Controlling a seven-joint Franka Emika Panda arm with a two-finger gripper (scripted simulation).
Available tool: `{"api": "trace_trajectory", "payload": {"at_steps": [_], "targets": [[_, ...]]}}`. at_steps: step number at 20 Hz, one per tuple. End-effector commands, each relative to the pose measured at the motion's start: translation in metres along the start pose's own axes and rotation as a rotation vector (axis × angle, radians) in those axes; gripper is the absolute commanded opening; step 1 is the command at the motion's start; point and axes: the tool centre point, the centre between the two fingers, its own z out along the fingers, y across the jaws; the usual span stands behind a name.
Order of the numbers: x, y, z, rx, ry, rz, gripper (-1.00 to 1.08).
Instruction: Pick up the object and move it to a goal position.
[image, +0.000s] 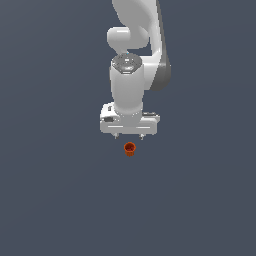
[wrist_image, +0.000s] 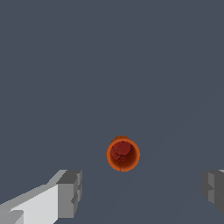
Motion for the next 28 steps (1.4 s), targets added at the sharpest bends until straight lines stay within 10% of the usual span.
{"api": "trace_trajectory", "payload": {"at_steps": [1,28], "targets": [[-0.001,0.0,0.005,-0.001,-0.002,0.02,1.0],[-0.025,-0.002,0.095,-0.026,-0.019,0.403,1.0]]}}
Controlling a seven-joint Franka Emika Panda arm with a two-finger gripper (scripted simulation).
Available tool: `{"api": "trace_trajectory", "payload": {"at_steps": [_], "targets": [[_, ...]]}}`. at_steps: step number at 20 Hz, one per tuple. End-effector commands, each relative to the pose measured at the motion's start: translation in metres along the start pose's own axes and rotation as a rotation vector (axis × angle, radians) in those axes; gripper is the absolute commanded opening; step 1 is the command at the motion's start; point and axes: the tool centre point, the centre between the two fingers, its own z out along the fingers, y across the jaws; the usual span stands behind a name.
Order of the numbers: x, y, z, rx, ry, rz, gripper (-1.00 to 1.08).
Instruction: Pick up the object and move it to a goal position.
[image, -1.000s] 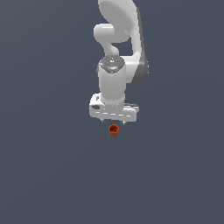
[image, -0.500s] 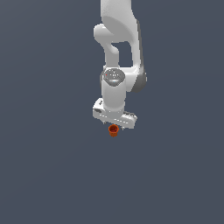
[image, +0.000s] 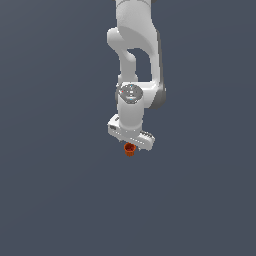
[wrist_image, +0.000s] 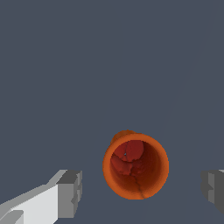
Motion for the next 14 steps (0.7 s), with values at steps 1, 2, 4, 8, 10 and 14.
{"api": "trace_trajectory", "payload": {"at_steps": [1,2,4,8,10,14], "targets": [[0.0,0.0,0.001,0.0,0.001,0.007,1.0],[0.0,0.0,0.001,0.0,0.0,0.003,1.0],[0.0,0.0,0.002,0.0,0.0,0.003,1.0],[-0.001,0.0,0.014,0.0,0.0,0.004,1.0],[-0.001,0.001,0.025,0.0,0.0,0.005,1.0],[-0.001,0.001,0.044,0.0,0.0,0.007,1.0]]}}
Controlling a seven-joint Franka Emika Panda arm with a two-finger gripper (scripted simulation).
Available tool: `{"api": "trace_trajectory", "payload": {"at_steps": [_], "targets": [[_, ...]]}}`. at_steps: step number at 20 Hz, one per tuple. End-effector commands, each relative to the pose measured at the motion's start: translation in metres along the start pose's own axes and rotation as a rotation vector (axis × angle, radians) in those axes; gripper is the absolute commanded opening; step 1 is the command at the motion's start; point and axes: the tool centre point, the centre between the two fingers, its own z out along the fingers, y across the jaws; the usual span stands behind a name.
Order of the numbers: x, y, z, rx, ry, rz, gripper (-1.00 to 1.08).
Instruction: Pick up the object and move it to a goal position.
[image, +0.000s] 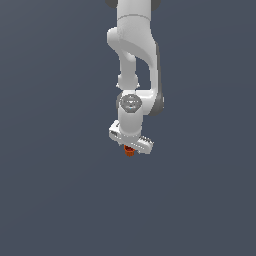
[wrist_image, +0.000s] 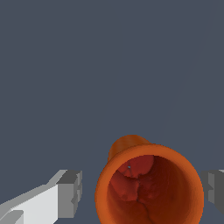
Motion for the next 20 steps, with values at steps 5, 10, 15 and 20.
{"api": "trace_trajectory", "payload": {"at_steps": [5,10,15,20], "targets": [[0.0009,-0.0005,0.014,0.0,0.001,0.001,1.0],[0.0009,-0.0005,0.014,0.0,0.001,0.001,-1.0],[0.0009,-0.0005,0.014,0.0,0.001,0.001,-1.0],[0.0004,-0.0028,0.0084,0.001,0.001,0.001,-1.0]]}}
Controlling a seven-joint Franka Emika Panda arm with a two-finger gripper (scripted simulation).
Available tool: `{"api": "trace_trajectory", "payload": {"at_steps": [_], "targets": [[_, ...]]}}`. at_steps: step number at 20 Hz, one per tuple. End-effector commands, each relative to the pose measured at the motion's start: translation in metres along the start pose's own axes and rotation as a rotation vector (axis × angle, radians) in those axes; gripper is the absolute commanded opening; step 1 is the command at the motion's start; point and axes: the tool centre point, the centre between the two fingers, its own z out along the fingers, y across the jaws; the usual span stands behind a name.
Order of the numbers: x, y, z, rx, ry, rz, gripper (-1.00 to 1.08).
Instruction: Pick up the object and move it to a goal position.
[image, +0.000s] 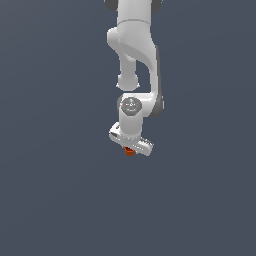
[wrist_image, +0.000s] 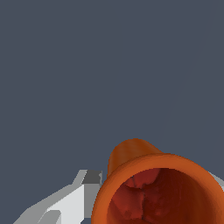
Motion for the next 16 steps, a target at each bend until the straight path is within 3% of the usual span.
{"api": "trace_trajectory", "payload": {"at_steps": [1,8,16], "targets": [[0.0,-0.003,-0.006,0.001,0.001,0.0,-1.0],[-0.005,-0.017,-0.043,0.001,0.001,0.0,-1.0],[-0.014,-0.047,-0.118,0.0,0.002,0.0,-1.0]]}}
